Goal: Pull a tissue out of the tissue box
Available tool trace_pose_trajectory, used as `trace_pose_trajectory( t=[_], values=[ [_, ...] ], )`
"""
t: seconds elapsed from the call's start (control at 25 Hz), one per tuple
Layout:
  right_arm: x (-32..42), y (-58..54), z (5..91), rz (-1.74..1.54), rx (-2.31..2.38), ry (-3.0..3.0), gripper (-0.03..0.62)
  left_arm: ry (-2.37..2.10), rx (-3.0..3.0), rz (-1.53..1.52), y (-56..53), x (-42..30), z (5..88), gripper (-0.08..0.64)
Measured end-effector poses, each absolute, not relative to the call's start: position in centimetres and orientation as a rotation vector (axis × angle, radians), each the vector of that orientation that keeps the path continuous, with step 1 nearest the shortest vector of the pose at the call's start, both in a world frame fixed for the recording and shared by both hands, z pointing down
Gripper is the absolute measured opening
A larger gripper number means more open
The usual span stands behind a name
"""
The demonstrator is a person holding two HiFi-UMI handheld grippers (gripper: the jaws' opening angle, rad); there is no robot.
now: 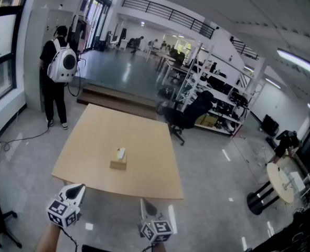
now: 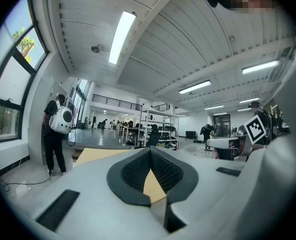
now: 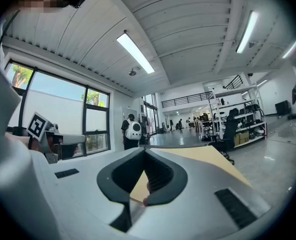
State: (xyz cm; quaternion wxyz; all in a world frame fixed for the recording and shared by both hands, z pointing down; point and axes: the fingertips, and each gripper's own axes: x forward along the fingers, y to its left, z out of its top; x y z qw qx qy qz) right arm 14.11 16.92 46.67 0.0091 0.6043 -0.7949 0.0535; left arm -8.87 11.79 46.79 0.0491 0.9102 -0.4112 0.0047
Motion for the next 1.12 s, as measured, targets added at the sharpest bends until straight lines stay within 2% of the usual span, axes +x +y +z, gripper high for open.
trace_pose_trajectory(
  t=[1.12],
  values=[
    [16.1,15.7,47.4,0.229,1.881,-2.539,0.002,-1.293,2.76,0.032,11.2,-7.0,47.1,0.006]
  ],
)
